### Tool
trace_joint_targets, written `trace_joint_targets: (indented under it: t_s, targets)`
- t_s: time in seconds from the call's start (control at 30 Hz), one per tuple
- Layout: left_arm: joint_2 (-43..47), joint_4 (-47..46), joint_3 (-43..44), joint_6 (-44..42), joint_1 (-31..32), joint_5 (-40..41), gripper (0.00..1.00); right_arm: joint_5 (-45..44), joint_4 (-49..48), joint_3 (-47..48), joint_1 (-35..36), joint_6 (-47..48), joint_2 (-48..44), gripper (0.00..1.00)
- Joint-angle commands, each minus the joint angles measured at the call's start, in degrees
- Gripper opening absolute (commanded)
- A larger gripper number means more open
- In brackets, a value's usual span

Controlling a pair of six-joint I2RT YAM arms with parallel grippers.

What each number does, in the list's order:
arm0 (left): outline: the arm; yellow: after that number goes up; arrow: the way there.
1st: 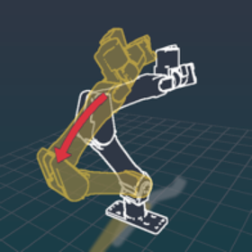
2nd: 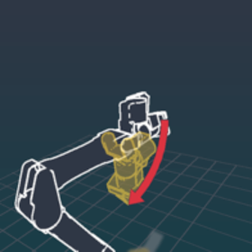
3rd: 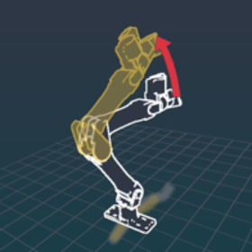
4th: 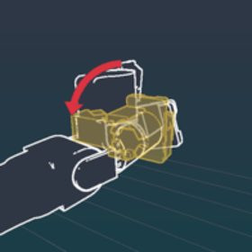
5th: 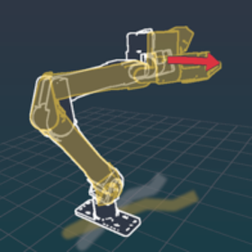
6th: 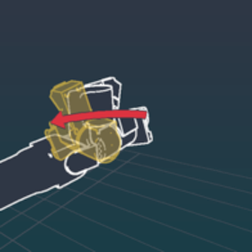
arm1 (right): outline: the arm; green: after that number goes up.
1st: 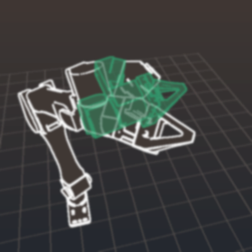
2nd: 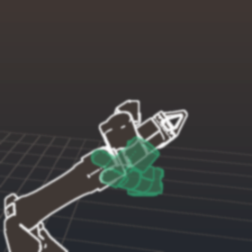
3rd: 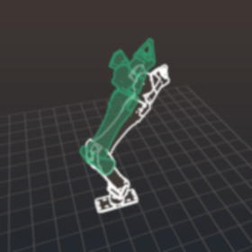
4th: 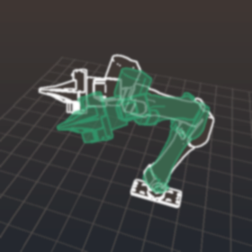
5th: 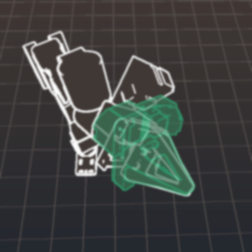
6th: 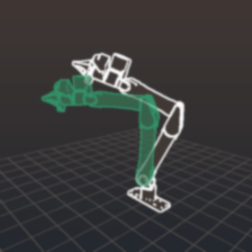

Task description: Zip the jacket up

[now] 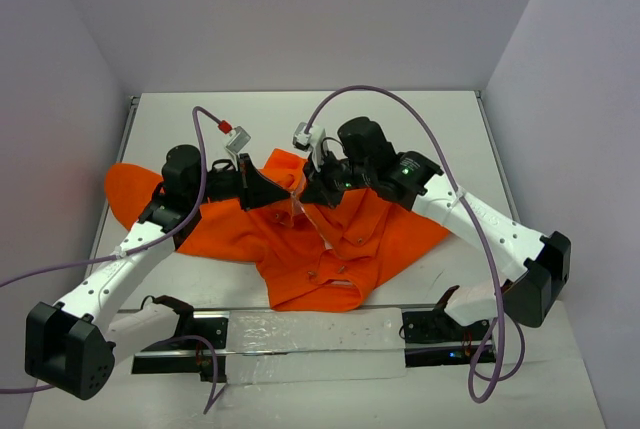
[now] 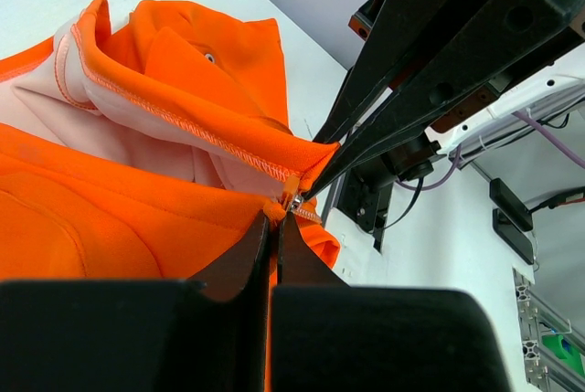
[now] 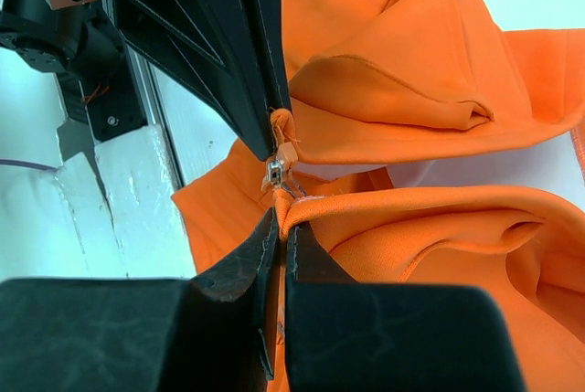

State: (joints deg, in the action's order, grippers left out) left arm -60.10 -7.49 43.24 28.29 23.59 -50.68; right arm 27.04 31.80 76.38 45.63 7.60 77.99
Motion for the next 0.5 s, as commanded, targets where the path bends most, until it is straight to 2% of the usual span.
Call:
trace_joint_targets:
  t_s: [0.0, 0.47]
  targets:
    - [0.6, -2.9, 2.0, 0.2, 0.4, -2.0, 0.00, 0.4, -1.7, 3.4, 0.7, 0.5, 0.0, 0.00]
    - [0.6, -3.1, 2.0, 0.5, 0.3, -2.5, 0.00, 0.7, -1.8, 4.3, 0.5, 0.3, 0.2, 0.00]
